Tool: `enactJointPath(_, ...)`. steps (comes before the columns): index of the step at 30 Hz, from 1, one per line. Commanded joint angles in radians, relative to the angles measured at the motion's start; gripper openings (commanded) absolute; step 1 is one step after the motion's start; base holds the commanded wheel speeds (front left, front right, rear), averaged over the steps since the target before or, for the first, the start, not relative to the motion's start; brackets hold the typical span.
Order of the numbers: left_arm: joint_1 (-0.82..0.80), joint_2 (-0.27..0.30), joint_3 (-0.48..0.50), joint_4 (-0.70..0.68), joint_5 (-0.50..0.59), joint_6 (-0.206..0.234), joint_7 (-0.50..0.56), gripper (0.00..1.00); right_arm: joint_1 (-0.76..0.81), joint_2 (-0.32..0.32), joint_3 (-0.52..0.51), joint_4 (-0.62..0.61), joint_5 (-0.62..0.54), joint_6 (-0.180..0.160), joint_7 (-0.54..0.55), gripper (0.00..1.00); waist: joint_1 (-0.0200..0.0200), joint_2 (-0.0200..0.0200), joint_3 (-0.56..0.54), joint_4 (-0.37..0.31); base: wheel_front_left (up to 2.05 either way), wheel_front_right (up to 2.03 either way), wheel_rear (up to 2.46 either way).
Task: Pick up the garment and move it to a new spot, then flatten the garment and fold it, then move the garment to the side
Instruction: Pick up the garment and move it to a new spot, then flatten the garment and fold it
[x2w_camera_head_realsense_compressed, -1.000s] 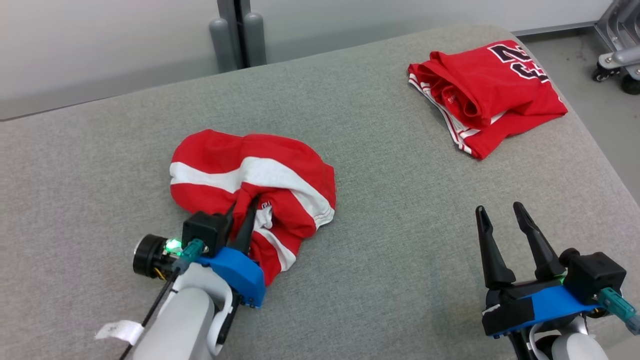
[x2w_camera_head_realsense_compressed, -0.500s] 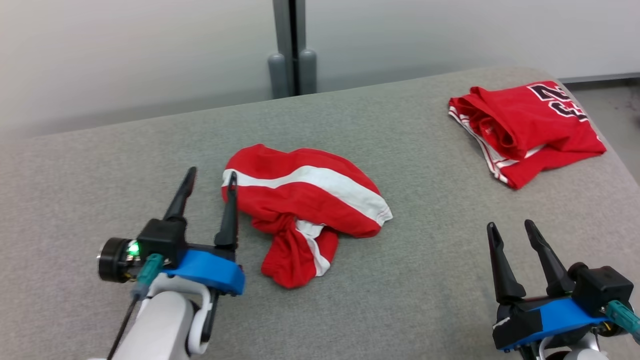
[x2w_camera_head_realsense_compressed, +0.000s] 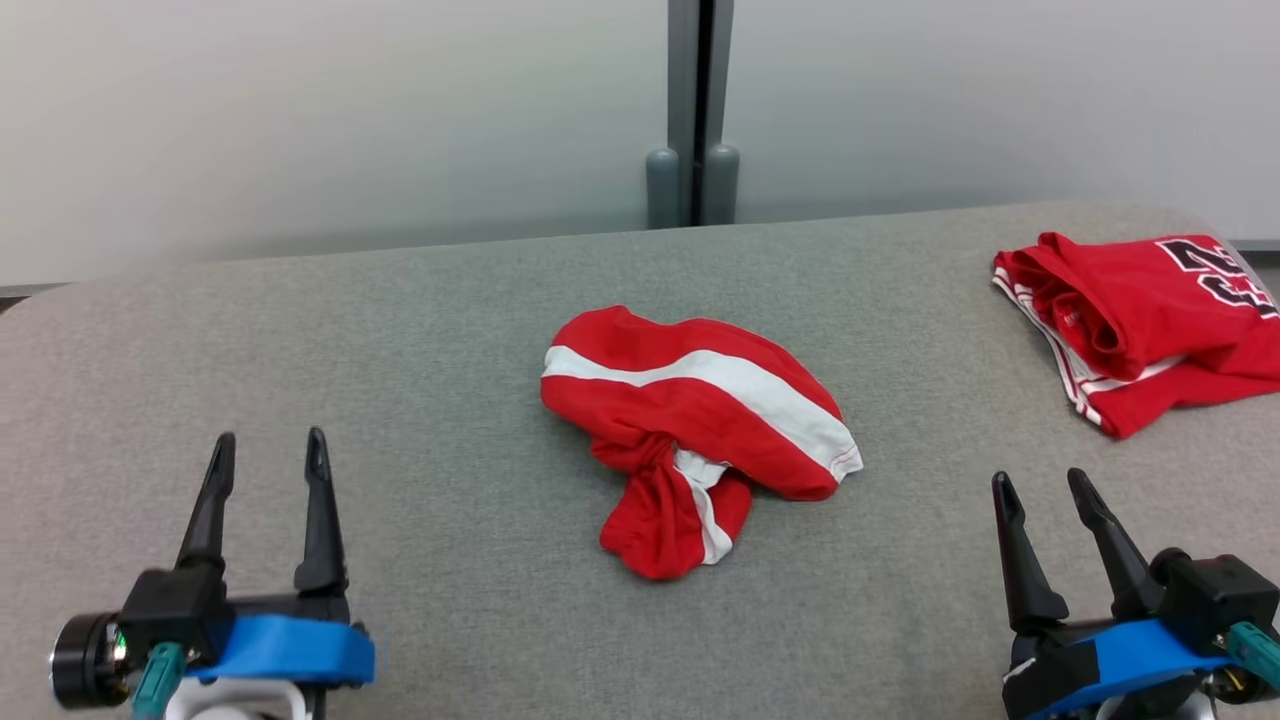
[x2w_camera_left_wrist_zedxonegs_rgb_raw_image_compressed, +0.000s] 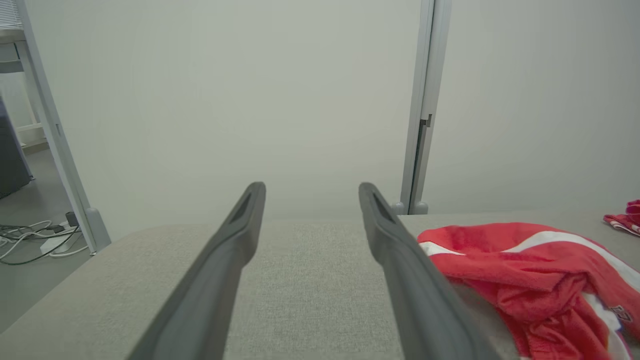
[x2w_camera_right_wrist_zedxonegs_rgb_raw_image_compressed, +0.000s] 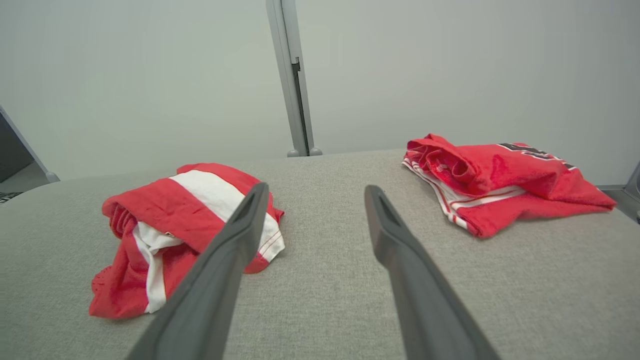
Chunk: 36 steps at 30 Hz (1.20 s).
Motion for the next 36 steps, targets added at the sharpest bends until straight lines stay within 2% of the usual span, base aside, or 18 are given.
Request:
enactJointPath(1, 0.017, 0.005, 0.009, -0.009, 0.002, -0.001, -0.004, 1.00, 0.016, 0.000, -0.004, -0.003, -0.003, 0.000, 0.002, 1.00, 0.0001, -0.0001, -0.005, 0.006, 0.00, 0.00, 0.00)
enactJointPath(12, 0.134, -0.025, 0.049, -0.023, 0.003, -0.014, -0.004, 1.00, 0.083, 0.000, -0.017, 0.002, 0.002, 0.000, 0.031, 1.00, 0.0001, -0.0001, -0.055, 0.041, 0.00, 0.00, 0.00)
enactJointPath(36, 0.125, -0.037, 0.089, -0.003, 0.025, -0.036, -0.005, 1.00, 0.064, 0.000, -0.014, -0.004, 0.002, 0.000, 0.041, 1.00, 0.0001, -0.0001, -0.034, 0.043, 0.00, 0.00, 0.00)
